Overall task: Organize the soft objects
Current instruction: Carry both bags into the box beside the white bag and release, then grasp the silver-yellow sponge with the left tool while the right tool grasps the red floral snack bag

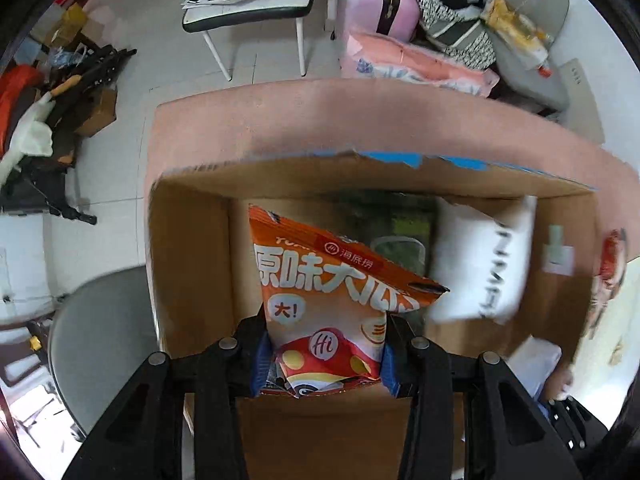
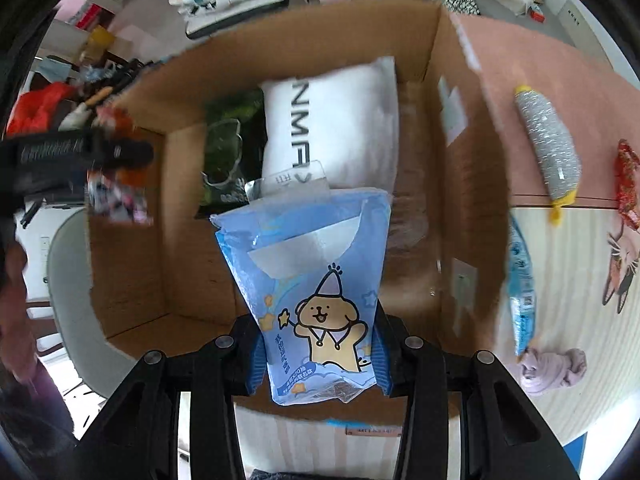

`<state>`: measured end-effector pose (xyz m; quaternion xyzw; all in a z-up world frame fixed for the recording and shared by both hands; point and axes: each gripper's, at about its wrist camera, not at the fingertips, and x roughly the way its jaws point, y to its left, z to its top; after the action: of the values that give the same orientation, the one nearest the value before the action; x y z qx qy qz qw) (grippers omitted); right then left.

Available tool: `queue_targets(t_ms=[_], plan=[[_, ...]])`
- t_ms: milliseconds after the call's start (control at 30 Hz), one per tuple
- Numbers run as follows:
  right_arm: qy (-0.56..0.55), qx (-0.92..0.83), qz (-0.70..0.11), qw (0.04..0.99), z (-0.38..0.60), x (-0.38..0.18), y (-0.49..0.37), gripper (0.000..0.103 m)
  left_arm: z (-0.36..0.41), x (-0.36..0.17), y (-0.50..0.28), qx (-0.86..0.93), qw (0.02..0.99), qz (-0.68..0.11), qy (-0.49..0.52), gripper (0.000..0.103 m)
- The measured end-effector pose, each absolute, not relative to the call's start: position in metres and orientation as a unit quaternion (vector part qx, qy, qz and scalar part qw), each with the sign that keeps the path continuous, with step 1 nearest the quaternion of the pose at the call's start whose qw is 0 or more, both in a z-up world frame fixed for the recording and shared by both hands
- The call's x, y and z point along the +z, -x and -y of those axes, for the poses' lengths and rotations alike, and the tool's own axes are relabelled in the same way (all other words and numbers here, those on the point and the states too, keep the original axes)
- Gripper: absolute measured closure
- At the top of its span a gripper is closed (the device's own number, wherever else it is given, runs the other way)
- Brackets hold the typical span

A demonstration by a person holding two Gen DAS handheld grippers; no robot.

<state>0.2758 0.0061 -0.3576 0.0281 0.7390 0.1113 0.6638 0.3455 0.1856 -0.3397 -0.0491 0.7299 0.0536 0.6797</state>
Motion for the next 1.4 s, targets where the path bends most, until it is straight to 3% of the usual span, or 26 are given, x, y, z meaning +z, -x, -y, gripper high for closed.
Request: queue_targets(t_ms=[400, 467, 533, 600, 633, 733, 767, 800, 900, 1400], plan=[[0.011, 0.082, -0.768, 0.636, -0.03, -0.413, -0.283, 0.058, -0.186, -0.378, -0.368, 0.04, 0.651, -0.757, 0.043, 0.06], [0.015, 0.08, -0.771, 0.632, -0.033, -0.417, -0.283, 0.055, -0.187, -0.38, -0.37, 0.042, 0.65, -0.757, 0.044, 0.054], [0.023, 0.079, -0.771, 0.632, -0.036, -0.42, -0.284, 0.045, -0.19, -0.381, -0.37, 0.042, 0.649, -0.758, 0.055, 0.05], [0.035, 0.074, -0.768, 0.635, -0.04, -0.42, -0.284, 0.022, -0.193, -0.377, -0.369, 0.043, 0.65, -0.756, 0.061, 0.038], [0.035, 0.076, -0.766, 0.637, -0.042, -0.42, -0.283, 0.018, -0.193, -0.374, -0.369, 0.042, 0.654, -0.753, 0.059, 0.03], [0.028, 0.078, -0.763, 0.641, -0.044, -0.412, -0.281, 0.017, -0.196, -0.362, -0.366, 0.046, 0.667, -0.742, 0.051, 0.02], [0.031, 0.077, -0.761, 0.643, -0.045, -0.409, -0.278, 0.015, -0.198, -0.356, -0.363, 0.045, 0.671, -0.738, 0.053, 0.007], [0.034, 0.075, -0.758, 0.647, -0.046, -0.404, -0.277, 0.01, -0.199, -0.35, -0.36, 0.046, 0.676, -0.733, 0.053, 0.002], [0.036, 0.079, -0.747, 0.659, -0.05, -0.389, -0.272, 0.0, -0.198, -0.327, -0.343, 0.056, 0.699, -0.712, 0.039, 0.002], [0.039, 0.07, -0.682, 0.727, -0.032, -0.298, -0.241, 0.0, -0.184, -0.245, -0.222, 0.061, 0.76, -0.645, 0.05, 0.001]])
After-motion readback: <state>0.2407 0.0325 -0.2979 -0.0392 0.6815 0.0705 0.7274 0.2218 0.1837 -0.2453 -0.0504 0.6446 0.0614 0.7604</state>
